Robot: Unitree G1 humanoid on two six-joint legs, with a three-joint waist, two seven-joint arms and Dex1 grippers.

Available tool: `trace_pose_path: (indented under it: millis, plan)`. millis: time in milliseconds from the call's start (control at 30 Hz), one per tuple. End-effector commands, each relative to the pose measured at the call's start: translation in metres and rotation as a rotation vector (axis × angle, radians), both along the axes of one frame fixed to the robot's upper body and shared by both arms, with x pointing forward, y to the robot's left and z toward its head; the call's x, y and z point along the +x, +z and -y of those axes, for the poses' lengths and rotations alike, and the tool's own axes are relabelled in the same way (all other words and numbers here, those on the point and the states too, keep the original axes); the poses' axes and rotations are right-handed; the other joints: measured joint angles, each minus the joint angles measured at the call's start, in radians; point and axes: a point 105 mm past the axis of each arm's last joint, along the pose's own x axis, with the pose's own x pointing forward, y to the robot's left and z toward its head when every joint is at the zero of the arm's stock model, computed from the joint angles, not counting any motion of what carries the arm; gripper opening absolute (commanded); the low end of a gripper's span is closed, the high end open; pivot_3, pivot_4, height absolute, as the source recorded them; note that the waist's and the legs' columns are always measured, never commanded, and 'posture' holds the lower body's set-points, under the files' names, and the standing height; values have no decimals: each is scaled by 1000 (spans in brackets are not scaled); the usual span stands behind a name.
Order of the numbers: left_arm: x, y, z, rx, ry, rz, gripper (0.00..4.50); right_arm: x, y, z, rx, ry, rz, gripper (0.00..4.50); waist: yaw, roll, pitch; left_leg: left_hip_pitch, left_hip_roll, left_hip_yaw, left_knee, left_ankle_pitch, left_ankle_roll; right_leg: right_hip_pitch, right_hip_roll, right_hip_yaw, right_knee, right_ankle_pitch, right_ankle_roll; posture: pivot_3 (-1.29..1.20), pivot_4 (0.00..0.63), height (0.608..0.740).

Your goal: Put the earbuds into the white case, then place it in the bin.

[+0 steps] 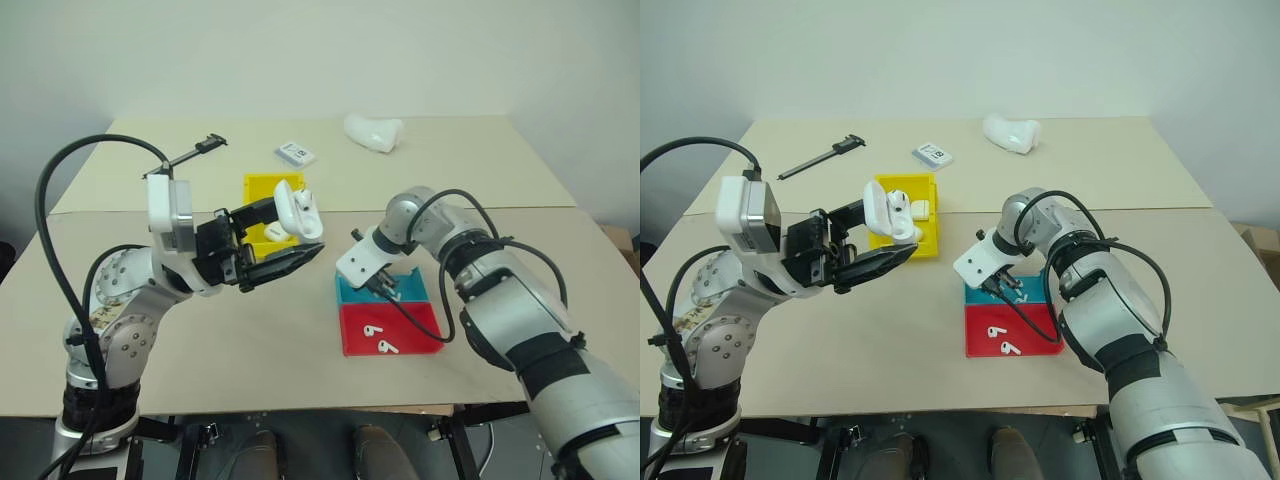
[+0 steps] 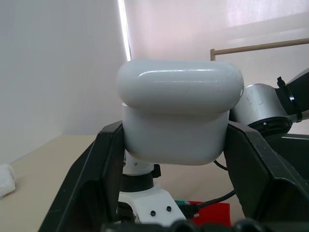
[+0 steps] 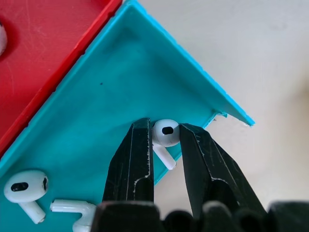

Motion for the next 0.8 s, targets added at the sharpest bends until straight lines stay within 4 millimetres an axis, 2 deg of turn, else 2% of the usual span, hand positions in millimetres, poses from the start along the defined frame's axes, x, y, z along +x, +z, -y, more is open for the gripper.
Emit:
trace_pose_path:
  millis: [33,300,500,633,800]
  plan:
    - [-7,11,-2,-11,-10,62,2783,-1,8,-1,79,-51,-62,758,0,0,0,0,0,0,0,0,0,0,0,0,0,0,0,0,150,740]
    - [-2,9,1,-12,-51,48,2783,-6,36,20,356,-242,-217,758,8,0,0,-2,0,0,0,0,0,-1,-1,0,-1,0,0,0,150,740]
    - [3,8,5,-7,-95,38,2783,-2,54,39,620,-526,-341,758,8,0,0,-3,0,0,0,0,0,-2,0,0,-1,0,0,0,150,740]
    - [5,6,6,-7,-107,32,2783,-15,68,49,764,-636,-473,758,8,0,0,-3,0,0,0,0,0,-2,0,0,-1,0,0,0,150,740]
    - [9,5,11,-12,-136,25,2783,-38,96,61,1027,-777,-713,758,20,0,0,-3,0,0,0,0,0,-2,0,0,-1,0,0,0,150,740]
